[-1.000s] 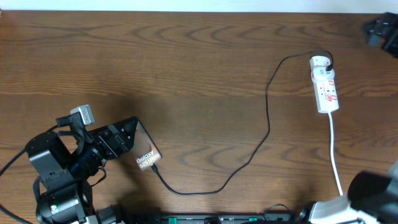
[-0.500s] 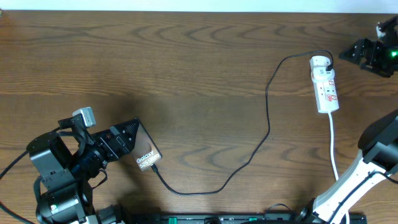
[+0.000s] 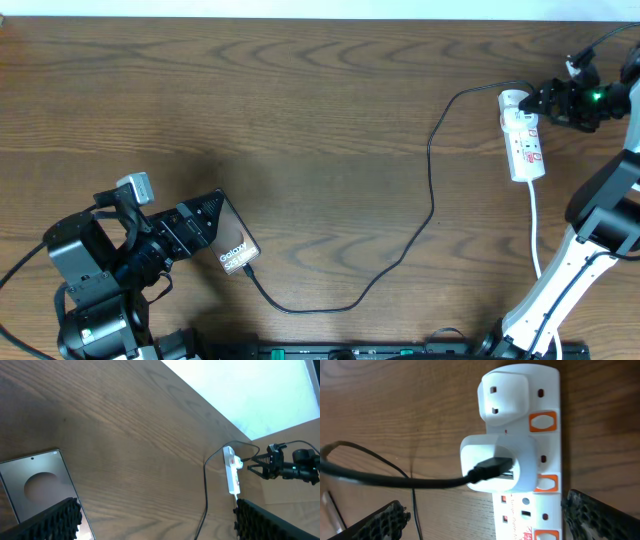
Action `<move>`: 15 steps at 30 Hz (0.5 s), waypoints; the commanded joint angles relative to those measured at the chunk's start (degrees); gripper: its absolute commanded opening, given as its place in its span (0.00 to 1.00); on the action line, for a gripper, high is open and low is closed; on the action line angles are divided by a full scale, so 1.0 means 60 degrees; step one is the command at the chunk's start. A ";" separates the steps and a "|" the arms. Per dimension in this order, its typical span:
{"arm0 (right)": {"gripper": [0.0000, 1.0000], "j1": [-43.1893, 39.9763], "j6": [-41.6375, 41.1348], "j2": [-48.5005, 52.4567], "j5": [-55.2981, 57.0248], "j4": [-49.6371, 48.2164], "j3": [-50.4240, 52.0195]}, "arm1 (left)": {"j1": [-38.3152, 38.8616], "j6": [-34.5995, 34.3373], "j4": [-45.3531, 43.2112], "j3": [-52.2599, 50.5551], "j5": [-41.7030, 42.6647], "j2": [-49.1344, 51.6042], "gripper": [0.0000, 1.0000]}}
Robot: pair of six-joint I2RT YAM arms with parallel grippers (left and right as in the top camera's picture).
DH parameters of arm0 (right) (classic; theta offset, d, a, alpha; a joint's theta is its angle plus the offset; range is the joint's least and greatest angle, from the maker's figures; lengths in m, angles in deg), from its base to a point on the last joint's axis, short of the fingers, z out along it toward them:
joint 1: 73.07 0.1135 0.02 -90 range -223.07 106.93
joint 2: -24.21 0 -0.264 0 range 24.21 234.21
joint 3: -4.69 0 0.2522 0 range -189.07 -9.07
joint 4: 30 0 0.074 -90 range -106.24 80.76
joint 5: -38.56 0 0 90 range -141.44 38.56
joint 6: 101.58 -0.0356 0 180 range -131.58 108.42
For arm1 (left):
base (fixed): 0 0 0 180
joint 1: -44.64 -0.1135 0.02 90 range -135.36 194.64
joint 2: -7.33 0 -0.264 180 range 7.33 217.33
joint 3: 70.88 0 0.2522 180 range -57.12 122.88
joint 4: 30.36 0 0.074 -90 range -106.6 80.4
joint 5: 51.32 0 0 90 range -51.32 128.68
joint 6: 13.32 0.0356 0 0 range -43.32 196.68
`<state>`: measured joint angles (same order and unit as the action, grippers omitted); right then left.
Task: Plug charger to phone and switch on socket
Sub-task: 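Move the right gripper over the white power strip's orange switch, then press the orange switch beside the plugged socket with the right gripper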
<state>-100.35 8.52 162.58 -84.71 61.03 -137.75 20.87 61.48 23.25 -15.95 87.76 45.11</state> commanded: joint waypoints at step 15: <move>0.99 0.0561 -0.0426 0.0164 0.1027 -0.0178 -0.0142 | 0.0004 0.0124 0.0076 0.0033 -0.0113 -0.0007 0.96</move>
<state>-97.25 7.14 162.58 -79.80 60.12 -137.75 20.87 61.50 23.54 -15.95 87.63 45.11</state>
